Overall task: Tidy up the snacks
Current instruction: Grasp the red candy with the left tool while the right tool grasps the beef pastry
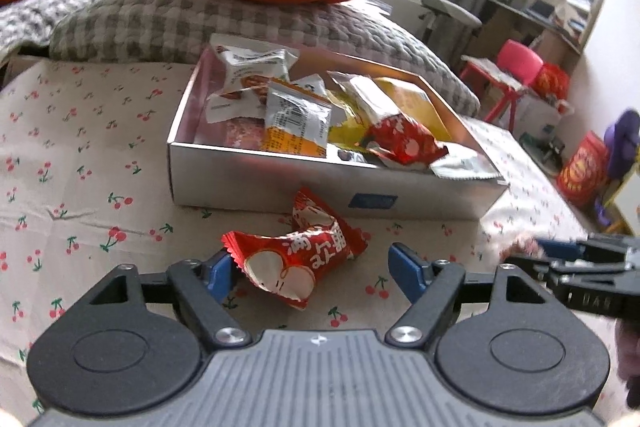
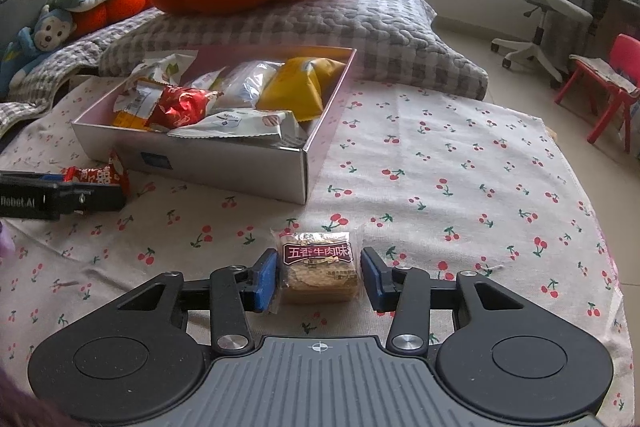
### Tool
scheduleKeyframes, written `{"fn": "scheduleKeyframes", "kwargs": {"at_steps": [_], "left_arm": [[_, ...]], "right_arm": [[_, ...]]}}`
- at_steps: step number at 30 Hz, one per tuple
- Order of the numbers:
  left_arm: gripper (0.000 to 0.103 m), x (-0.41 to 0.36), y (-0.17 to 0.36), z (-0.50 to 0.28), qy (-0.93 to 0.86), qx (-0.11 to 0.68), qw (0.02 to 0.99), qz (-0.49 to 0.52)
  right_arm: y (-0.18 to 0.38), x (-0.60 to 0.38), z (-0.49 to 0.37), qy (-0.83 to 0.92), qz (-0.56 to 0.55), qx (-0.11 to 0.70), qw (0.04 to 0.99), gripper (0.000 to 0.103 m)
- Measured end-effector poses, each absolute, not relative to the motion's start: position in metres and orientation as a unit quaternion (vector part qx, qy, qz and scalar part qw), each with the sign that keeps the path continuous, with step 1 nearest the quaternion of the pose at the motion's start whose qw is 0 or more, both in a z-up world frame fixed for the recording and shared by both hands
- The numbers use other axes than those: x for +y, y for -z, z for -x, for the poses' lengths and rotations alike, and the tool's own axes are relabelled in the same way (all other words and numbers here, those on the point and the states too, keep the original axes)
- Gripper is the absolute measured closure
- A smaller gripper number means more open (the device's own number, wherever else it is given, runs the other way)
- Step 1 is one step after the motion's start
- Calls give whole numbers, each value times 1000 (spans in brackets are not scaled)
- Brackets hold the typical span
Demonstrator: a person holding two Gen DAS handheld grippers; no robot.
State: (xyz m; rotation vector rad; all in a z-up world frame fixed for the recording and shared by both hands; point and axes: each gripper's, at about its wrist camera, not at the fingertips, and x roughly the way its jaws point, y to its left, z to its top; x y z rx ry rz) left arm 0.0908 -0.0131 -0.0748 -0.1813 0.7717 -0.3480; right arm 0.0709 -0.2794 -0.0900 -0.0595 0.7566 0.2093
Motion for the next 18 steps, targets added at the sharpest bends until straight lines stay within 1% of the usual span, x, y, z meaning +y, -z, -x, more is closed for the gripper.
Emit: {"fn": "scheduleKeyframes", "kwargs": {"at_steps": [2, 6, 7, 9, 18], "left_arm": [[37, -10, 74, -92, 160, 375, 907, 103], [55, -2, 74, -92, 144, 380, 903, 136], [56, 0, 74, -93, 144, 381, 902, 143], [64, 4, 75, -95, 148, 388, 896, 160], [66, 4, 68, -92, 149, 403, 889, 159]], "right_arm": [[90, -279, -71, -102, 29, 369, 923, 60], [90, -279, -70, -105, 28, 370, 923, 61], [89, -279, -70, -105, 28, 370, 923, 61], [88, -278, -70, -106, 25, 369, 923, 61], [80, -276, -71, -111, 22, 370, 922, 63]]}}
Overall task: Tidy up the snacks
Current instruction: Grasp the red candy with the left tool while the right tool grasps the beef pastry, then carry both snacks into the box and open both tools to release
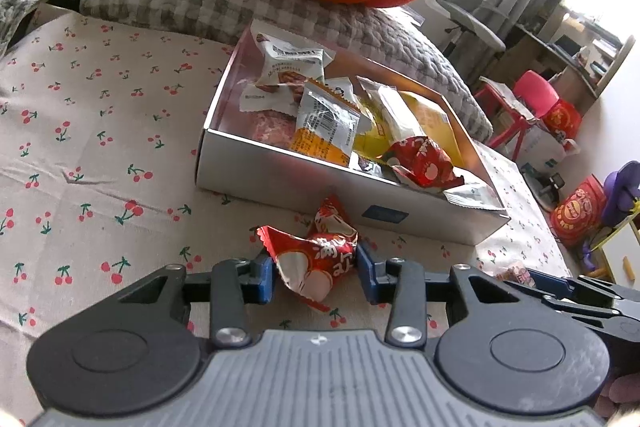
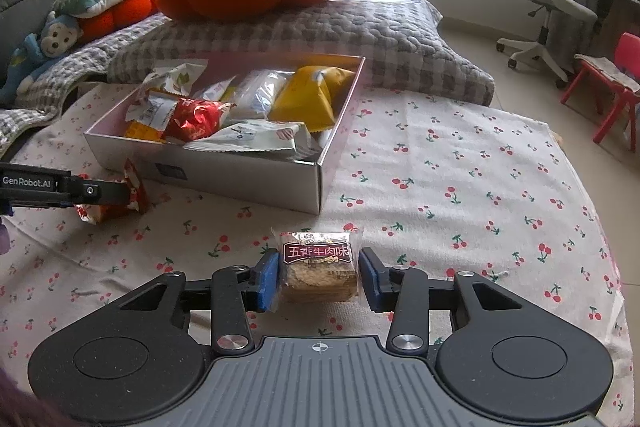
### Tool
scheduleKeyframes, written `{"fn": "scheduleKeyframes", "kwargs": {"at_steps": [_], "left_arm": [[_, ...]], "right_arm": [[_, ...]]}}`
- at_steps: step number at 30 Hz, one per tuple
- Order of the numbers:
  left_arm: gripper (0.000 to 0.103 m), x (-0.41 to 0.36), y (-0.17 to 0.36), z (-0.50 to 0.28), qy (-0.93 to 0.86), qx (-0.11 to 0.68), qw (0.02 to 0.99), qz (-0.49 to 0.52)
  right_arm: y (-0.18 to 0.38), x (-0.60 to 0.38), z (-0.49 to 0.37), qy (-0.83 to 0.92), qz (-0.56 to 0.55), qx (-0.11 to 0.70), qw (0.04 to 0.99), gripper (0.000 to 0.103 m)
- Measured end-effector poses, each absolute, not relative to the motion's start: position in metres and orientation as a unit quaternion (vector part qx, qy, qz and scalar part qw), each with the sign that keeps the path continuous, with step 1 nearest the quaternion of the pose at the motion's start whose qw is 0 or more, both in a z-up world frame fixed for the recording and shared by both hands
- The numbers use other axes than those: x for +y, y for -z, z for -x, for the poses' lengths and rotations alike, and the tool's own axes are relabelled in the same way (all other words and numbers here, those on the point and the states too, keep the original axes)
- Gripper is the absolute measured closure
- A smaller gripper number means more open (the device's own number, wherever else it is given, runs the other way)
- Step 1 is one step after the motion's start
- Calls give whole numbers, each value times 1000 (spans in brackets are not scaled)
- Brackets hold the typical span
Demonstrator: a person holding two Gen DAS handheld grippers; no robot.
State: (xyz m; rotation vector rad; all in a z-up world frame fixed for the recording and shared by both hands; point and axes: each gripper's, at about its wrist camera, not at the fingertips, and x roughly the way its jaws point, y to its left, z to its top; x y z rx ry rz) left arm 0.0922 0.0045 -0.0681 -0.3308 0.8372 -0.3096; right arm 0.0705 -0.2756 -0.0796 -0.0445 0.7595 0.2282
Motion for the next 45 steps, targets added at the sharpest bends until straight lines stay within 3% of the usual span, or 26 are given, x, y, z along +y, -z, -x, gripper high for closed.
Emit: {"fn": "scheduleKeyframes", "kwargs": {"at_steps": [12, 24, 45], "left_arm": [[66, 1, 44, -89, 164, 406, 888, 137], [66, -8, 17, -97, 184, 360, 907, 123], [66, 1, 38, -144, 60, 348, 924, 149]], "right_arm": [[56, -276, -70, -115, -5, 347, 931, 63], [27, -273, -81, -112, -52, 317, 940, 63], [41, -250, -135, -83, -118, 319, 937, 62]]}}
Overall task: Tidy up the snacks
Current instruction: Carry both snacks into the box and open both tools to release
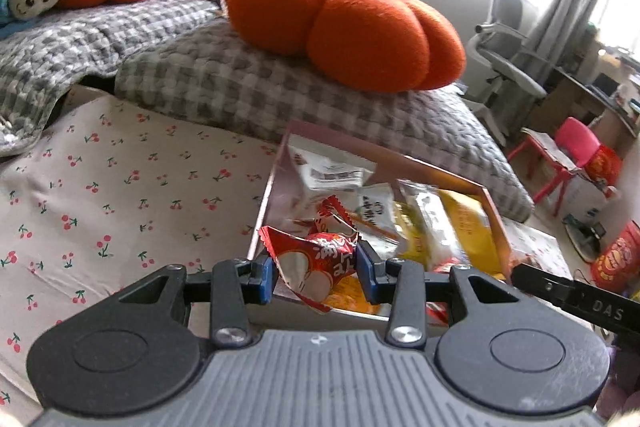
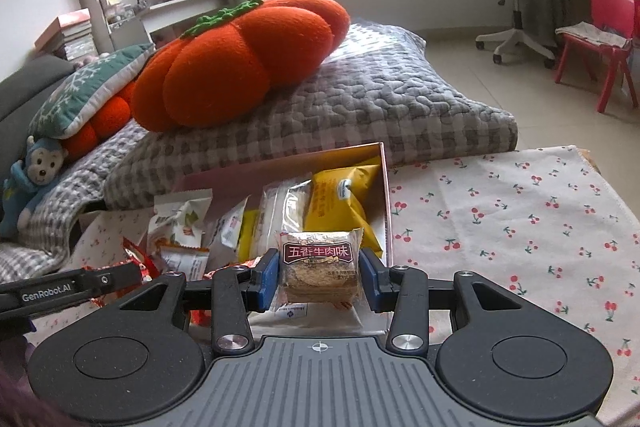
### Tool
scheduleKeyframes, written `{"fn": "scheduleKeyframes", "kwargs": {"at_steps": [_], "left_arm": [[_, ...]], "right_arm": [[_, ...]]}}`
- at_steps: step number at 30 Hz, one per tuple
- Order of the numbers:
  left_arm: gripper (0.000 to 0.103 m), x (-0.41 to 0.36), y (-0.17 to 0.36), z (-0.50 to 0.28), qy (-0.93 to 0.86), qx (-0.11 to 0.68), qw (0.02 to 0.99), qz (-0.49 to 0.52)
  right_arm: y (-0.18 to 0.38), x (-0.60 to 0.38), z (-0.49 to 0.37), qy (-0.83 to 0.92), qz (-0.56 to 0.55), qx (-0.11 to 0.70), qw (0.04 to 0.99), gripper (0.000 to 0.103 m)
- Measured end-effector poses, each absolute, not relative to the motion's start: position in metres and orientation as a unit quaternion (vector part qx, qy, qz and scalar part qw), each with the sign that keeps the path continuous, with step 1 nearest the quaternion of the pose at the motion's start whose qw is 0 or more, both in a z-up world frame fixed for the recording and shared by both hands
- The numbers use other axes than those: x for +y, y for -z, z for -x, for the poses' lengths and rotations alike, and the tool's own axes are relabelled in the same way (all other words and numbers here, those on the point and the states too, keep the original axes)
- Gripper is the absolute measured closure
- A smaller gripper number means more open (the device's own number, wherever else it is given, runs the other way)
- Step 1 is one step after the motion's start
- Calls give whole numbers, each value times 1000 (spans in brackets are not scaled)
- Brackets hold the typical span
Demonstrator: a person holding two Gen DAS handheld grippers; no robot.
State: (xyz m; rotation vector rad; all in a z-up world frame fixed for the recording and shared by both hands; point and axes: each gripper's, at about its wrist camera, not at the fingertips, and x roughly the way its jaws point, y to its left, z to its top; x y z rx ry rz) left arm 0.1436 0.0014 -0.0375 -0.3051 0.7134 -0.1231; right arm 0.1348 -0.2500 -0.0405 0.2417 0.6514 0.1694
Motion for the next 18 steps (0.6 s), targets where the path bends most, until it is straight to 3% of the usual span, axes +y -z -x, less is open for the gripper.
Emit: {"fn": "scheduleKeyframes", "kwargs": {"at_steps": [13, 18], "left_arm": [[65, 2, 48, -151, 45, 349, 926, 140], [64, -2, 44, -149, 51, 342, 930, 128]], "right_arm": [[49, -246, -144, -80, -123, 313, 938, 60], [49, -246, -144, -81, -125, 312, 938, 54]]}}
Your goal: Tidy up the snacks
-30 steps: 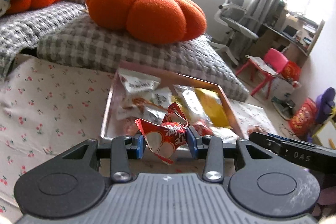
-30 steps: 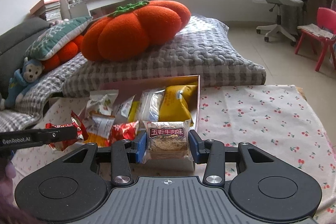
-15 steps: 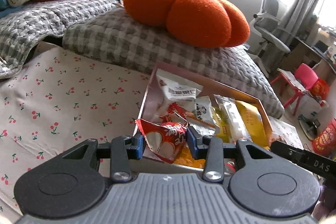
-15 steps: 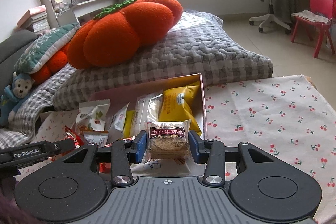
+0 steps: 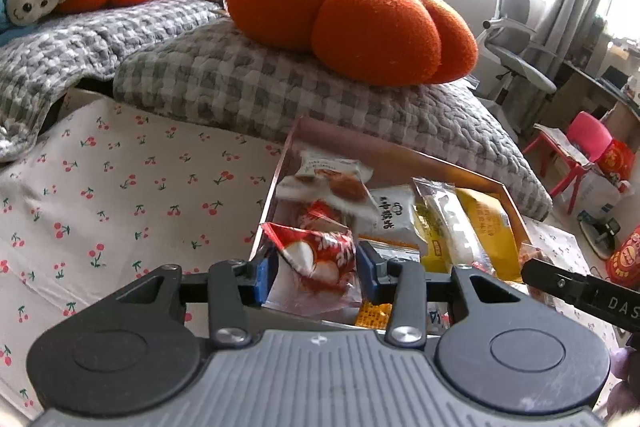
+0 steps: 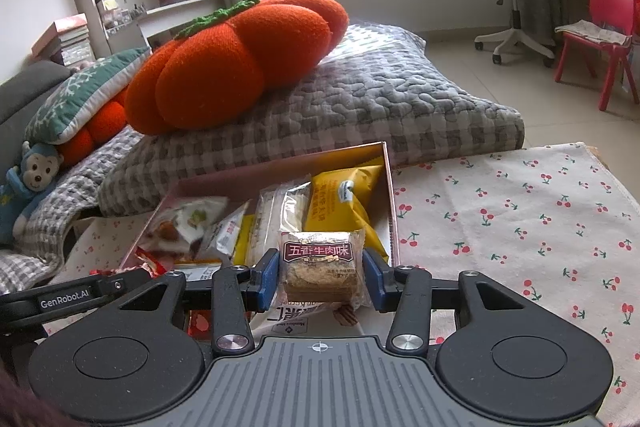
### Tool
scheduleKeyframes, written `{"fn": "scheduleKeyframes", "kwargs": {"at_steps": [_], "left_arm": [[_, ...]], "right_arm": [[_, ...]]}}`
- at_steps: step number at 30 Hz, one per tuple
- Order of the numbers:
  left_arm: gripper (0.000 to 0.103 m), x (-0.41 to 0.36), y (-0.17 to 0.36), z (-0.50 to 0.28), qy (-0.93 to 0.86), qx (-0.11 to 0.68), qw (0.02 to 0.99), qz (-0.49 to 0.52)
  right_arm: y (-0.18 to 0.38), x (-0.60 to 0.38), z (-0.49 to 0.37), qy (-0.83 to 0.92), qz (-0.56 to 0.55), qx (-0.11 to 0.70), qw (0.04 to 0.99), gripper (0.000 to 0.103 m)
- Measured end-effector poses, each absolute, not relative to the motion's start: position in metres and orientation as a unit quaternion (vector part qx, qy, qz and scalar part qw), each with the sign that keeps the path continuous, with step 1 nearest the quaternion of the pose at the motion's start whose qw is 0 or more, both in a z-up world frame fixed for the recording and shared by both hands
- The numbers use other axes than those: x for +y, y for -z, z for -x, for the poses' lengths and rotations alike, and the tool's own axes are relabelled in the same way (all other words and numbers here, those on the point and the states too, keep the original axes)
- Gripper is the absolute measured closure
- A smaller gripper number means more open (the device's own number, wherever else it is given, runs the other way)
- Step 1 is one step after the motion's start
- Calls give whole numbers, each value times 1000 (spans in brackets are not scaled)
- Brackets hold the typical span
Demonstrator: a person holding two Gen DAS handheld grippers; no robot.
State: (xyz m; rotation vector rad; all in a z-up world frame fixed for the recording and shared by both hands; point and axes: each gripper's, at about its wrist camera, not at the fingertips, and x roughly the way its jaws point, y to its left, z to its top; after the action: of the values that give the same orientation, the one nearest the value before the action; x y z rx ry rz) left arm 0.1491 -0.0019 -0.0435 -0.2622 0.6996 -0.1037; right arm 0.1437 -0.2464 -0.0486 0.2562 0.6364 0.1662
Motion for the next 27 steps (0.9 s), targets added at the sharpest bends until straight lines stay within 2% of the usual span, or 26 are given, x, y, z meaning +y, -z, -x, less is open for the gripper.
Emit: {"fn": "scheduleKeyframes", "kwargs": {"at_steps": [6, 16, 21, 27], "left_arm": [[42, -4, 36, -144, 60, 336, 933, 115], [13, -2, 19, -123, 80, 328, 938, 77], [4, 4, 17, -109, 77, 336, 937, 51], [0, 9, 16, -91, 57, 351, 934, 30]], "right_arm": [[41, -250, -141, -88, -140, 308, 937, 34], [25, -264, -120, -88, -131, 306, 939, 19], [21, -275, -106, -81, -125, 311, 938, 16], [19, -284, -86, -69, -132, 320, 936, 12]]}}
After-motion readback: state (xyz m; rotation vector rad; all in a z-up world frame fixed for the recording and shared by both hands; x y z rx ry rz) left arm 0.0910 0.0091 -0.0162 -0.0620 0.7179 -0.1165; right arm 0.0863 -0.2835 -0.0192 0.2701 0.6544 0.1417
